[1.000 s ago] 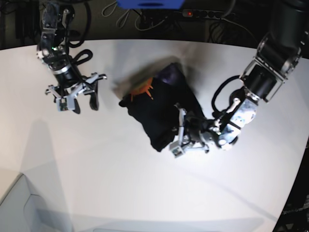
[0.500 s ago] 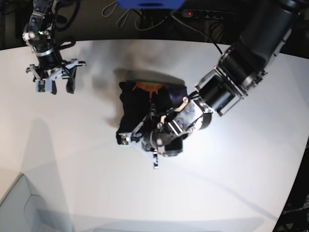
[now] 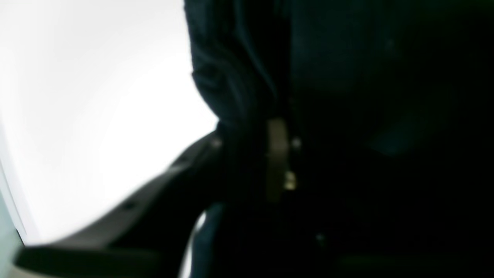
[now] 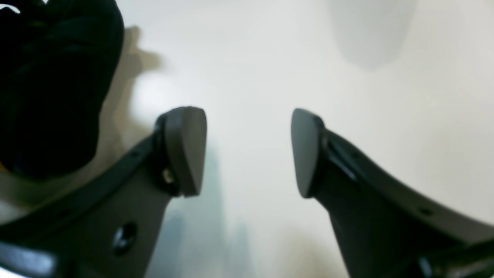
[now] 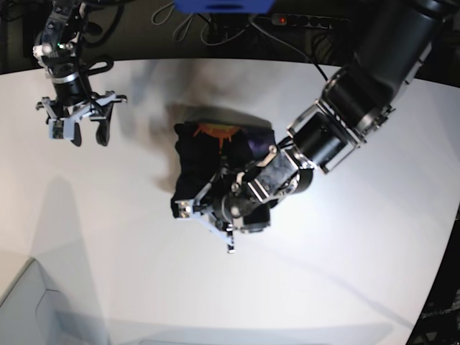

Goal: Layout the t-shirt on the table in an organized manner, then fold the t-shirt properly
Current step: 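Release the bundle and lift both grippers away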

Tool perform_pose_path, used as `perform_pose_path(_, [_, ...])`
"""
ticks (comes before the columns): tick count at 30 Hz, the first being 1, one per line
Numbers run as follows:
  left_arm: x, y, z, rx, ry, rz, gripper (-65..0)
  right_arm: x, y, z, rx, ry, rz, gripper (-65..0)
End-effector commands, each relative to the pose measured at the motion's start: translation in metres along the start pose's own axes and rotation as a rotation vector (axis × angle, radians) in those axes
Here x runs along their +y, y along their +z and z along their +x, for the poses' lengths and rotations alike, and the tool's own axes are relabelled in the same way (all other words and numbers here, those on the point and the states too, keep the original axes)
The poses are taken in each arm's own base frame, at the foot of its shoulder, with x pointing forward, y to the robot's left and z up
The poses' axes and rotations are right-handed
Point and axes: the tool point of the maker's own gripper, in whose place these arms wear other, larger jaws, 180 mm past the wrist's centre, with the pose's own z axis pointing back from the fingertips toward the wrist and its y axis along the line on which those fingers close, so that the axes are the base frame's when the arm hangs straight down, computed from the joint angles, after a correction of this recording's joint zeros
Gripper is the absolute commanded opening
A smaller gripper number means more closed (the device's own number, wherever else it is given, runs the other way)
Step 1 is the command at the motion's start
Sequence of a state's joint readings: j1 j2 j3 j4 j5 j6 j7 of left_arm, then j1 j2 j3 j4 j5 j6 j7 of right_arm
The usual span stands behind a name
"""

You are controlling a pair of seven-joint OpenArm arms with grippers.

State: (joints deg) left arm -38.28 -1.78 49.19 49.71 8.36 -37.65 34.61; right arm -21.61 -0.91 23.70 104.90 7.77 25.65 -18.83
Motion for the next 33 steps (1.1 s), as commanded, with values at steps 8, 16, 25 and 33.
perform_pose_path(8, [0.053,0.049,0.025,-0.116,0.053,0.139,-18.0,0.005,0.000,0.012,-0.047,-0.005,0.012,-29.7])
perform_pose_path(16, [0.108,0.105,0.043,-0.247,0.114,0.306,-17.2,0.044,-0.005,0.009,-0.041,-0.014,0.112,-29.8])
perform_pose_path(25, [0.129,0.168,-0.073,-0.207,0.412,0.523,-17.4,0.116,0.004,0.049,-0.148,0.025,0.299,-62.5])
perform_pose_path(33, [0.067,0.207,-0.218,0.006,0.749,0.638,-17.4,0.195,0.003,0.050,-0.150,-0.009,0.504,-65.0])
